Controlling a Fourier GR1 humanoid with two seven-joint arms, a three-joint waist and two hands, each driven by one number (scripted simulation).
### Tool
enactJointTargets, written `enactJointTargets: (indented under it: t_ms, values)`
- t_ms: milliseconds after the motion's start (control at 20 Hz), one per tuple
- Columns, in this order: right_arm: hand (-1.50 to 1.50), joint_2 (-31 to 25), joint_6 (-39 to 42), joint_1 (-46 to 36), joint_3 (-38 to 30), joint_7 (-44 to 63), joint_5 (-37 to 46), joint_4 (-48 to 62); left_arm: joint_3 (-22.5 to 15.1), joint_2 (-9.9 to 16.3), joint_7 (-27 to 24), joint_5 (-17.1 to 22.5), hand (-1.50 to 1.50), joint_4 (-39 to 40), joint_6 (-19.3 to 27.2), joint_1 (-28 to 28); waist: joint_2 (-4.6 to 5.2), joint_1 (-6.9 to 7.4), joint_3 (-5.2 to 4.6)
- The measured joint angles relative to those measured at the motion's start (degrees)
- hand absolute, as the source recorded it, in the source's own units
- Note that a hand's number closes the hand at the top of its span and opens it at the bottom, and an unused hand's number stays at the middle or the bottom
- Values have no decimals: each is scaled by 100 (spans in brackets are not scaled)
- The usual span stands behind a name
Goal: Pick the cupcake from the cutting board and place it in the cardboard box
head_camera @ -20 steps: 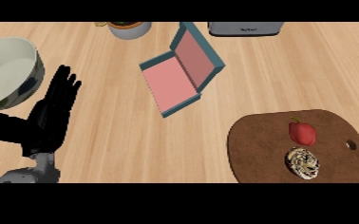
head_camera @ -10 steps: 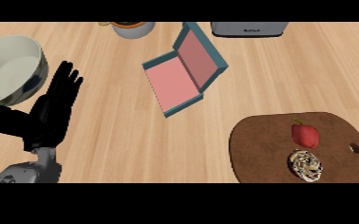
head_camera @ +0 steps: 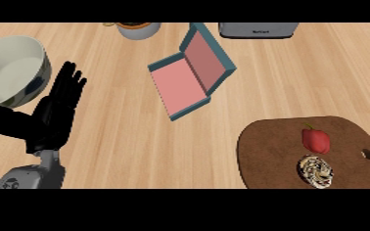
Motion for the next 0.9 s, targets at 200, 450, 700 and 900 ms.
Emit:
enactJointTargets:
  t_ms: [200,450,700,900]
  values:
    - [-150,343,41,-467,356,288,418,255,35,-19,46,-5,0,-181,-93,185,-3,13,1]
    - [-150,779,203,-865,646,692,895,224,31,-167,74,-163,0,-63,-73,18,-4,-5,4]
    - [-150,1206,318,-1059,695,618,1360,416,55,-290,-4,-268,0,16,-133,38,-6,-14,5]
    - [-150,1528,416,-1185,699,537,1701,566,158,-337,-107,-268,0,114,-261,41,-6,-15,4]
